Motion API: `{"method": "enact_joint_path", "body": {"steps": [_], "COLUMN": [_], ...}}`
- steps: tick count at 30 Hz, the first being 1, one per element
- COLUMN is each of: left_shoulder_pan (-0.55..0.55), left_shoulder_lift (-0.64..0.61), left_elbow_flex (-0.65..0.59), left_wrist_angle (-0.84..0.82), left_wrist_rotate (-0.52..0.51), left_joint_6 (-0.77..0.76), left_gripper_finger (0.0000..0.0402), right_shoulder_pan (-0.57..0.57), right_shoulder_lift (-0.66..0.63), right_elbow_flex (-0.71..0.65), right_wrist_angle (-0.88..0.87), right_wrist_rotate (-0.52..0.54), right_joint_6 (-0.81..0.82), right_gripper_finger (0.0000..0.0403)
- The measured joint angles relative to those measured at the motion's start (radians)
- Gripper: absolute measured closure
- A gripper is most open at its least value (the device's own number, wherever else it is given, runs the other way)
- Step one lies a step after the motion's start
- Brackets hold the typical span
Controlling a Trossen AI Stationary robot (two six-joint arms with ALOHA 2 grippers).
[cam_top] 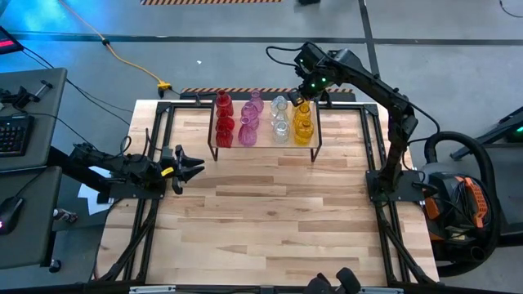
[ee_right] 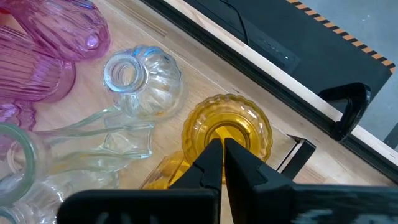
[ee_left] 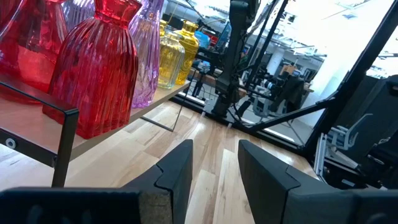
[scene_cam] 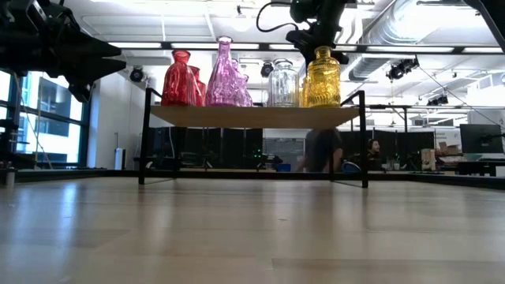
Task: Sort vases onto shelf
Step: Adjust the vases on the shelf
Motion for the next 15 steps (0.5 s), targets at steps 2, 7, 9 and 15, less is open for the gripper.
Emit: {"method": "enact_joint_path", "body": {"steps": [2, 7, 9, 15], "left_shoulder_pan": [0.000, 0.000, 0.000, 0.000], "left_shoulder_lift": [0.000, 0.000, 0.000, 0.000], "left_elbow_flex": [0.000, 0.000, 0.000, 0.000], "left_wrist_angle": [0.000, 0.000, 0.000, 0.000], "left_wrist_rotate": [0.000, 0.000, 0.000, 0.000], "left_joint_6": [0.000, 0.000, 0.000, 0.000], "left_gripper_finger": [0.0282, 0.0282, 0.0282, 0.0282], "right_shoulder_pan": [0.000, 0.000, 0.000, 0.001], "right_shoulder_lift": [0.000, 0.000, -0.002, -0.013], "right_elbow_flex": [0.000, 0.000, 0.000, 0.000], "right_wrist_angle": [0.000, 0.000, -0.001, -0.005], "right_wrist_rotate": [0.000, 0.000, 0.000, 0.000], "right_joint_6": [0.000, 0.001, 0.006, 0.008], "right_gripper_finger": [0.0403, 0.0403, 0.0403, 0.0403]}}
